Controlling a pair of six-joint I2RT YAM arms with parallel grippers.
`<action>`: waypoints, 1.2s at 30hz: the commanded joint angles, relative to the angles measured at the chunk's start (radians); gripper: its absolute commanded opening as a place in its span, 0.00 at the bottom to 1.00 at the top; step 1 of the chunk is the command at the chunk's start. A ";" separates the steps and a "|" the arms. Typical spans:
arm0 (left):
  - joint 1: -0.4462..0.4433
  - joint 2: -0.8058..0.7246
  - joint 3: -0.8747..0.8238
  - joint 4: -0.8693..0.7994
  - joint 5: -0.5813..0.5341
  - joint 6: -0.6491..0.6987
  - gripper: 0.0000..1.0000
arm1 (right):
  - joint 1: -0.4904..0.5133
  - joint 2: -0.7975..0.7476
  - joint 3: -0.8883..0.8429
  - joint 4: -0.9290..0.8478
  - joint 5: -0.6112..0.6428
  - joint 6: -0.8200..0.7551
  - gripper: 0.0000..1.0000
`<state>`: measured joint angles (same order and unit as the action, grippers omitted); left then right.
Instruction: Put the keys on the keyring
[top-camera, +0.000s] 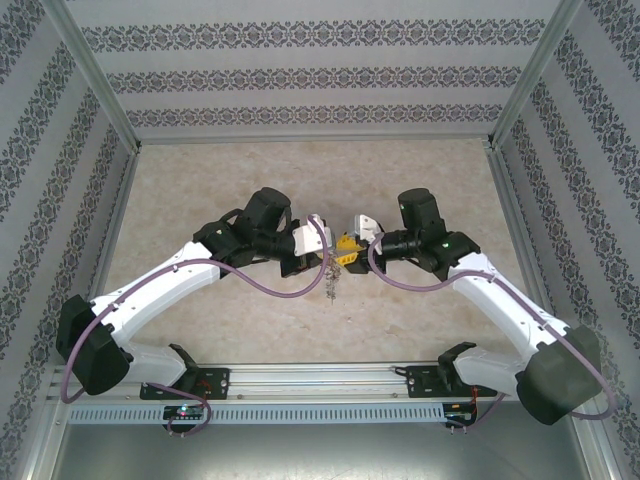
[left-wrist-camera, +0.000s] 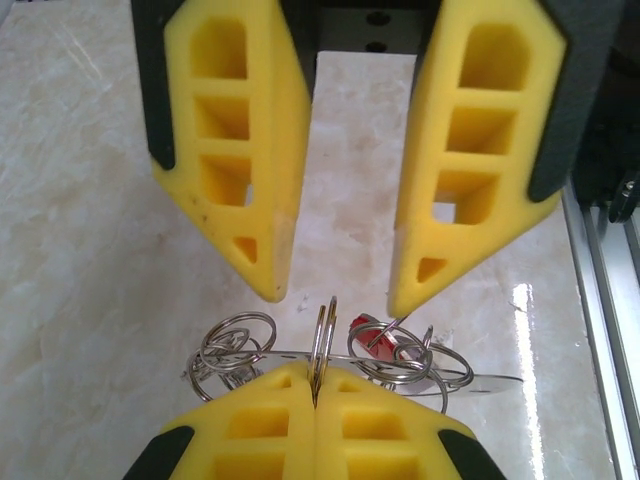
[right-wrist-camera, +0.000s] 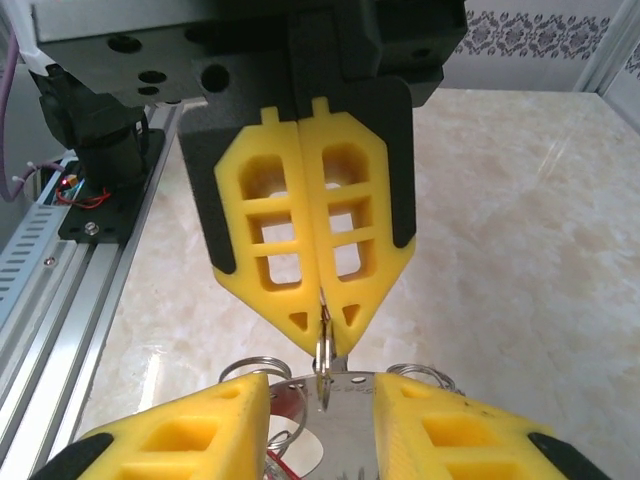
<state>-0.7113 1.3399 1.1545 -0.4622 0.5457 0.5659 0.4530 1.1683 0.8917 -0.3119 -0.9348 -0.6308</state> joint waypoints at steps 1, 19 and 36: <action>0.003 0.005 0.040 -0.011 0.061 0.030 0.00 | 0.015 0.016 0.043 -0.029 -0.020 -0.027 0.32; 0.004 0.007 0.042 0.012 0.071 0.013 0.00 | 0.036 0.053 0.057 -0.048 -0.032 -0.006 0.17; 0.009 -0.060 -0.054 0.082 0.049 -0.075 0.22 | -0.039 -0.044 -0.111 0.590 0.009 0.516 0.00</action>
<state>-0.6998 1.3270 1.1309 -0.4015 0.5640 0.5285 0.4480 1.1671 0.8024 -0.0177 -0.9440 -0.3119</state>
